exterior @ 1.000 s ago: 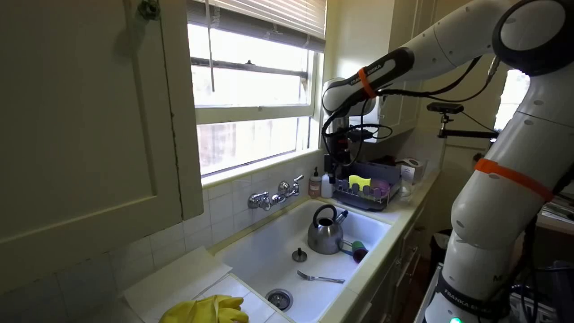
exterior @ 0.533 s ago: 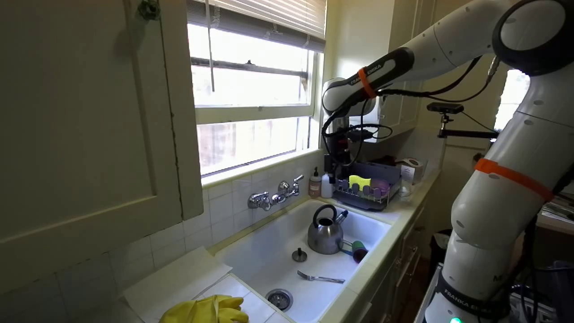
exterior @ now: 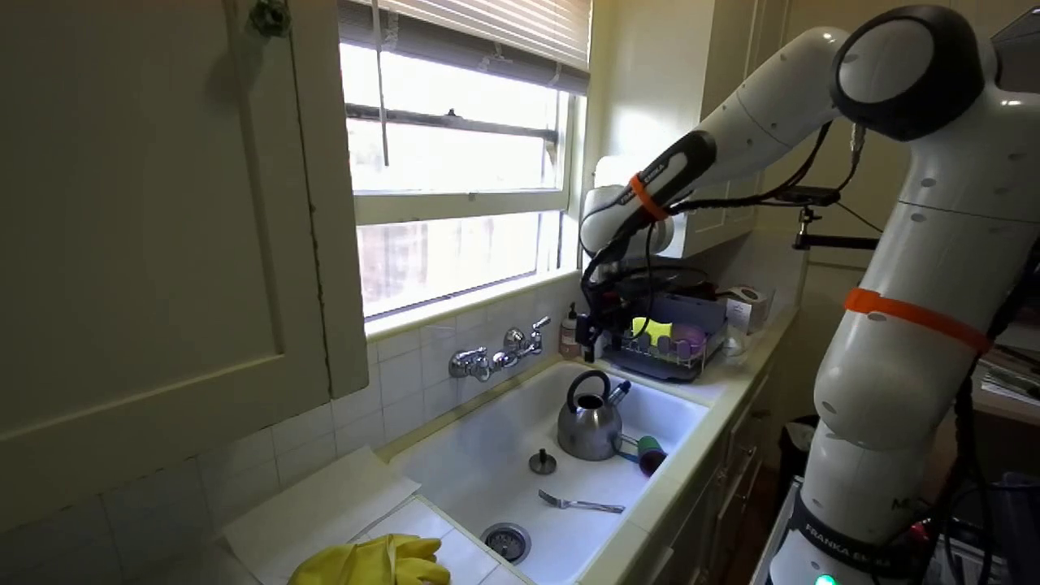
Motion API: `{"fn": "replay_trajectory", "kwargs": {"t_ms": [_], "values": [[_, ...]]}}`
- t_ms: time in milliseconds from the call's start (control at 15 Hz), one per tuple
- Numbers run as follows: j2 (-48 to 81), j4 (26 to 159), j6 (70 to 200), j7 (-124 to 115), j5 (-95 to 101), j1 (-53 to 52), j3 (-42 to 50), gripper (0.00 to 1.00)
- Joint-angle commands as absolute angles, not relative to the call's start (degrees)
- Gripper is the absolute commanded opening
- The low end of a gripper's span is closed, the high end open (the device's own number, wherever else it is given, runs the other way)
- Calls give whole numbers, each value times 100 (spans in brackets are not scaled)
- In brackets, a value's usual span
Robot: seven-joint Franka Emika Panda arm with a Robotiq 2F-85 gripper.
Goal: Move the tea pot lid slightly to the left, place the teapot under the faucet nozzle and open the faucet then close it after the water runs a bit
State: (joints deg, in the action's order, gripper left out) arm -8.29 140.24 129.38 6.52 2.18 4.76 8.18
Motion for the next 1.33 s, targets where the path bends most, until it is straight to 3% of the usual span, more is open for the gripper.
{"fn": "replay_trajectory", "kwargs": {"t_ms": [0, 267, 333, 533, 1000, 1267], "values": [[59, 14259, 14547, 303, 245, 676, 863, 100], [1376, 13871, 15288, 63, 27, 776, 873, 100], [761, 14208, 15182, 236, 164, 770, 863, 100], [1346, 13942, 15255, 107, 147, 778, 871, 100], [1387, 13850, 15255, 95, 141, 779, 870, 100], [2094, 13551, 16073, -291, 69, 703, 848, 100]]}}
